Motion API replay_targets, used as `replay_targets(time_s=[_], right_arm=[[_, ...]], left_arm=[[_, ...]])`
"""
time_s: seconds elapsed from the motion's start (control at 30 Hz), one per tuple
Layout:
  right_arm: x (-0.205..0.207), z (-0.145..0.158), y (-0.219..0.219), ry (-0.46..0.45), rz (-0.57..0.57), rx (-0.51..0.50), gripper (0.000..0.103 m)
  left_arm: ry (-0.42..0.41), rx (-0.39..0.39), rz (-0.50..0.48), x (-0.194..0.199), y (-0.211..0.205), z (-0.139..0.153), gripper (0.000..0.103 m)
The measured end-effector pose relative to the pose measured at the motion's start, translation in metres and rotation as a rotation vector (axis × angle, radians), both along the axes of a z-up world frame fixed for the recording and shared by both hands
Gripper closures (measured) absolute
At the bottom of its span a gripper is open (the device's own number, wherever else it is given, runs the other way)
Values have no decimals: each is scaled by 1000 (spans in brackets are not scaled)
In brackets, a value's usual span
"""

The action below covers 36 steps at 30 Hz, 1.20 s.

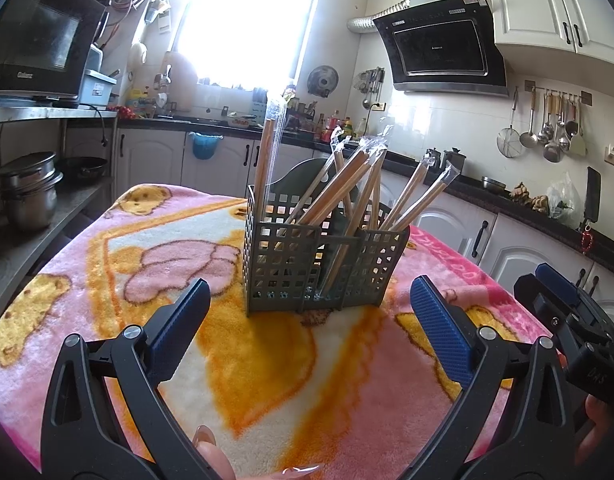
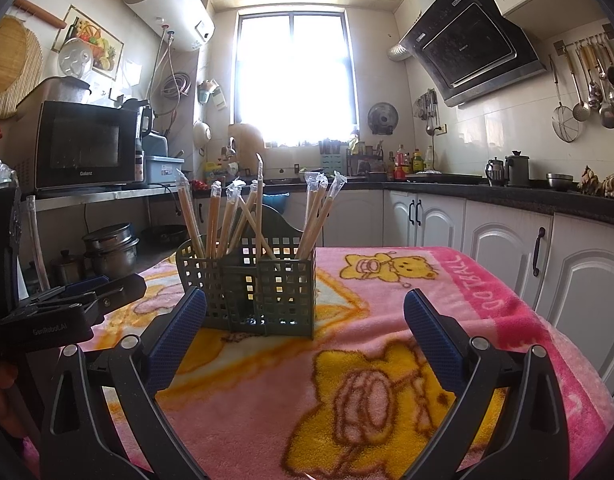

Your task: Organize utensils

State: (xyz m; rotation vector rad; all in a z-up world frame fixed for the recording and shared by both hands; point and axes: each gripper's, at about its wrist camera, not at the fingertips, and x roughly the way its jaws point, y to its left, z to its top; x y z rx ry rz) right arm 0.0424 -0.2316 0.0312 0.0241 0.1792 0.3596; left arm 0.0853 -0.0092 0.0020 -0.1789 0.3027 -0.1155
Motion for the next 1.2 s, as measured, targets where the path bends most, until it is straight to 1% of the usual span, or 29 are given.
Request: replay_targets(time_s=[0.73,0.97,1.1,1.2], right_arm=[[0,0,0,-1,-3,2,6],[-2,2,0,7,-18,8,6],[3,4,-6,44,-53,6,6],[13,5,-18,108,-78,36,6]], left_arm=[[8,-1,2,1,-1,-1,11],[26,9,-5,3,-4,-4,10],[62,8,9,6,-3,-5,11],[143,-44,-9,13,7,-3,11]])
